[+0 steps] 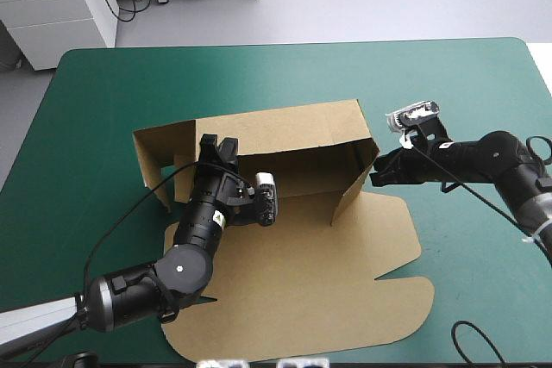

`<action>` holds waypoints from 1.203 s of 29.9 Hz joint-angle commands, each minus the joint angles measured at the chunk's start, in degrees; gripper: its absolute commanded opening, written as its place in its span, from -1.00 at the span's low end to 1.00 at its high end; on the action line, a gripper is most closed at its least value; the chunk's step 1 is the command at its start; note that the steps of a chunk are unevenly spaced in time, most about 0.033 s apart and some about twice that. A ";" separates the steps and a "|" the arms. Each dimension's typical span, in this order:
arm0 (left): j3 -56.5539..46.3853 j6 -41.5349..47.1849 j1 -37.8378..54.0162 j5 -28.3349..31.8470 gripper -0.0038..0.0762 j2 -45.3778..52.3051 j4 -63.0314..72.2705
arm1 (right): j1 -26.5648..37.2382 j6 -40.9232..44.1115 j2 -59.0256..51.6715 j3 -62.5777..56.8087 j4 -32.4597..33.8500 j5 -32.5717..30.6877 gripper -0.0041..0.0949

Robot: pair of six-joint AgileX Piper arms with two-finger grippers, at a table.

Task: Fold the box

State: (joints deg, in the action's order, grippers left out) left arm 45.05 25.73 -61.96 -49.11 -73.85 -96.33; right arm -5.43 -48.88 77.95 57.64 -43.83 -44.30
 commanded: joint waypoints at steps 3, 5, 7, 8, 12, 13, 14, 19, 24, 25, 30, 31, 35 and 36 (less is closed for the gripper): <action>1.52 0.72 -0.17 -1.06 -0.92 1.59 -8.58 | 0.40 -0.51 -1.64 1.52 1.02 -1.71 -0.78; 1.52 0.72 -0.17 -1.06 -0.92 1.59 -8.58 | 0.40 -0.51 -1.64 1.52 1.41 -3.74 -0.55; 1.52 0.72 -0.17 -1.06 -0.92 1.59 -8.48 | 0.40 -0.61 -1.64 1.52 1.56 -4.86 -0.26; 1.52 0.72 -0.17 -1.06 -0.92 1.59 -8.48 | 0.40 -0.61 -1.64 1.52 1.96 -4.86 -0.07; 1.52 0.72 -0.17 -1.06 -0.92 1.59 -8.48 | 0.40 -2.61 -1.55 1.52 2.98 -1.32 0.54; 1.52 0.72 -0.17 -1.06 -0.92 1.59 -8.48 | 0.40 -3.47 -1.17 1.52 2.98 -0.11 0.57; 1.52 0.72 -0.17 -1.06 -0.92 1.59 -8.58 | 0.40 -4.17 -0.67 1.52 2.85 1.30 0.58; 1.52 0.72 -0.17 -1.06 -0.92 1.59 -8.58 | 0.17 -7.81 3.87 1.45 -2.95 -1.22 0.58; 1.52 0.03 -0.17 -1.06 -0.92 1.59 -8.58 | -2.56 -17.53 3.56 -2.47 -16.52 4.10 0.57; 1.52 0.03 -0.17 -1.06 -0.92 1.59 -8.58 | -3.11 -18.18 2.81 -3.31 -18.16 5.96 0.57; 1.52 0.03 -0.17 -1.06 -0.92 1.59 -8.58 | -5.63 -19.49 -0.85 -8.03 -19.09 11.39 0.57; 1.52 0.03 -0.17 -1.06 -0.92 1.59 -8.58 | -5.76 -19.81 -1.42 -8.81 -19.09 11.39 0.57; 1.52 0.03 -0.17 -1.06 -0.92 1.59 -8.58 | -5.76 -20.01 -4.44 -11.15 -19.37 12.96 0.57; 1.52 0.03 -0.17 -1.06 -0.92 1.59 -8.58 | -5.76 -20.44 -5.10 -11.65 -19.98 14.22 0.57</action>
State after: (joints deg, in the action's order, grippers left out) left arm 45.05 25.18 -61.96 -48.65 -73.85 -96.33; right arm -11.11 -68.13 76.28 45.81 -60.61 -32.72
